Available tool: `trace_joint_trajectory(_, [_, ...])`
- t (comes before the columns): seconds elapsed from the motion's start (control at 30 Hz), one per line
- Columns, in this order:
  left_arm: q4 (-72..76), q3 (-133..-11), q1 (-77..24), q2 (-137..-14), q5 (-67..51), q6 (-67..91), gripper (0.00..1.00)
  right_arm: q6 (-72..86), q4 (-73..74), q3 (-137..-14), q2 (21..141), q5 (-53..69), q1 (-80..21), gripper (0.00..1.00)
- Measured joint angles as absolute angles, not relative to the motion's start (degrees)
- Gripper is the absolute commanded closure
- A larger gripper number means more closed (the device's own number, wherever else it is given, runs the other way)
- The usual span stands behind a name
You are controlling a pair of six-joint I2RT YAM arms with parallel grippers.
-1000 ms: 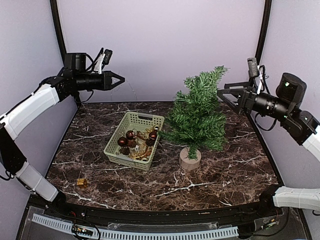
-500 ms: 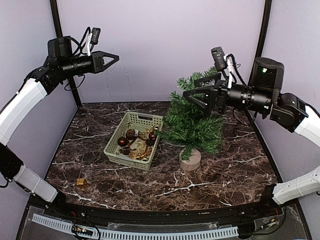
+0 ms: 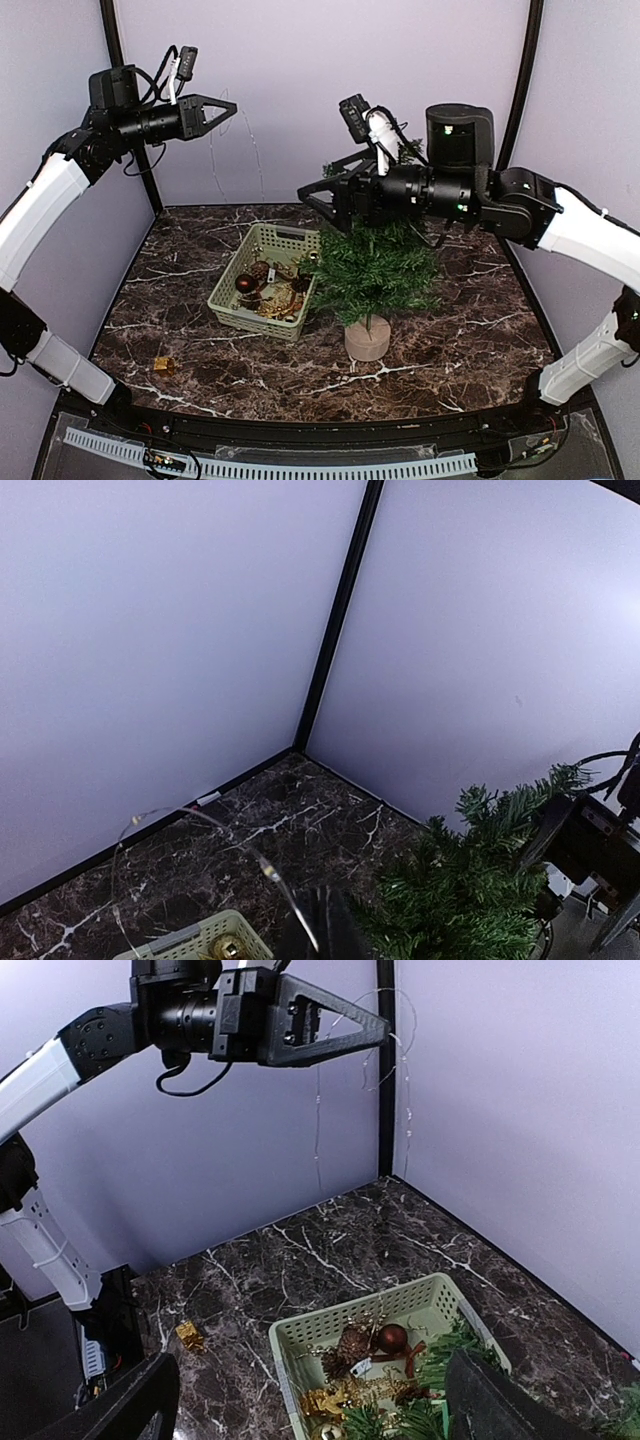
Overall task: Decorate the small christmas tree
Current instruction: Pass from the left arm to the right
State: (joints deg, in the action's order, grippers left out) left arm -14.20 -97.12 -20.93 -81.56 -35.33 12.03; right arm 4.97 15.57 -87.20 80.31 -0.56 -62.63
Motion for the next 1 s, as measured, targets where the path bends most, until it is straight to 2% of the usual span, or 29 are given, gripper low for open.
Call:
trace_joint_trajectory(0.23, [-15.1, -97.1, -20.8, -81.6, -35.8, 12.0, 1.0, 5.2, 15.5, -87.0, 77.5, -2.0, -62.6, 0.06])
trace_joint_trajectory(0.67, [-16.1, -97.1, -20.8, -81.6, -32.4, 12.0, 1.0, 6.5, 15.4, -84.3, 72.3, 7.5, -62.7, 0.05])
trace_joint_trajectory(1.0, [-16.9, -97.2, -20.8, -81.7, -30.7, 12.0, 0.99, 6.9, 14.8, -83.3, 68.2, 3.7, -62.7, 0.05])
